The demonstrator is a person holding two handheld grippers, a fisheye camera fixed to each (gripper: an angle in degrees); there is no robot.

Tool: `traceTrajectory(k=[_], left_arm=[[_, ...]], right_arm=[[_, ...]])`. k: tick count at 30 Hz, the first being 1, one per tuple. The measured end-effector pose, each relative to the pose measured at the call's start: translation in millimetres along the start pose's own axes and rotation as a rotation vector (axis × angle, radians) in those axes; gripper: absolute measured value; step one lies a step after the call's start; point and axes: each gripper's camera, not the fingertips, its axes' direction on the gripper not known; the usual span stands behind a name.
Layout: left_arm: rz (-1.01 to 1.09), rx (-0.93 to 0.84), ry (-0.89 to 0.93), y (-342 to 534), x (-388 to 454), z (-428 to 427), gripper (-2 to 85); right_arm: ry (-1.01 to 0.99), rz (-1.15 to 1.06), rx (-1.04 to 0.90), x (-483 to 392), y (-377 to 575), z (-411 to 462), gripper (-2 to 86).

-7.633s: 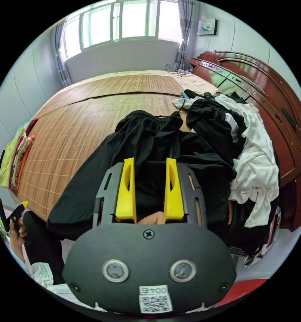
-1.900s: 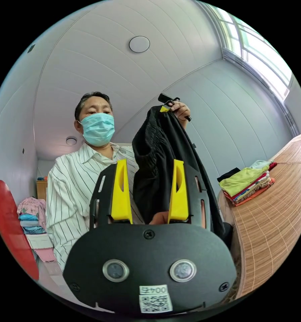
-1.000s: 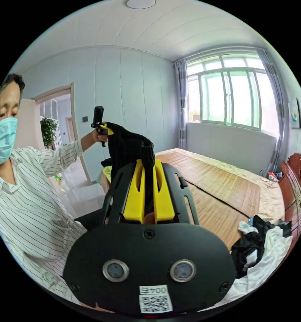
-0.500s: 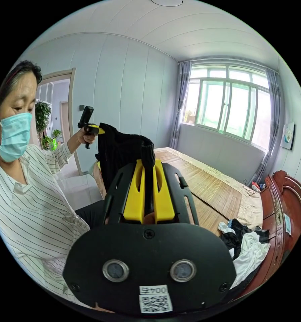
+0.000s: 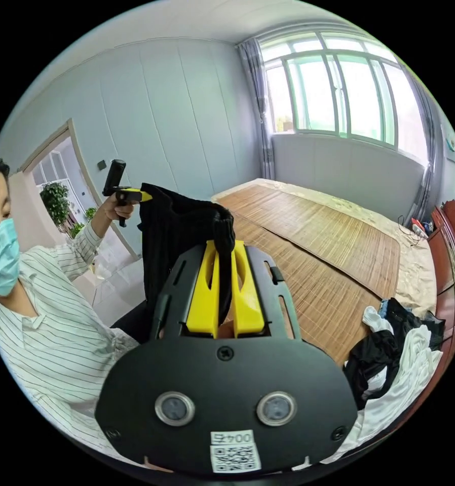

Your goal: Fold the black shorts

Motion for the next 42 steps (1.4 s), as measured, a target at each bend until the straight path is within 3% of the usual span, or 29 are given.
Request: traceTrajectory(k=[12,19,22,25,29,34,39,42], left_arm=[[-0.294,-0.203,-0.130,72.8,-211.3,394.9,2.3],[-0.479,-0.175,-0.134,155.2,-251.0,491.5,4.3],[-0.658,-0.099,-0.074,208.1,-261.2,487.9,6.1],[-0.785,-0.006,-0.067,255.9,-254.0,449.4,7.6],[-0.792,0.113,-0.018,307.4,-184.6,357.6,8.1],[-0.622,0.001,0.032,393.1,11.1,269.5,8.3],[-0.568,-0.228,-0.091,530.3,247.5,228.6,9.3],[-0.548,-0.236,-0.193,561.5,341.7,218.3,10.8]], right_arm=[[0.083,0.262,-0.291,201.0,-14.9,288.1,4.1],[0.206,0.518,-0.358,265.2,-1.2,395.4,5.6],[0.323,0.655,-0.307,278.8,14.2,396.1,5.3],[0.259,0.696,-0.184,266.6,37.3,368.7,6.2],[0.143,0.602,-0.178,202.4,81.3,332.5,8.3],[0.197,0.352,-0.339,44.0,178.9,292.0,8.6],[0.274,0.258,-0.465,-42.3,244.6,293.2,11.7],[0.286,0.193,-0.485,-68.4,252.9,307.5,13.5]])
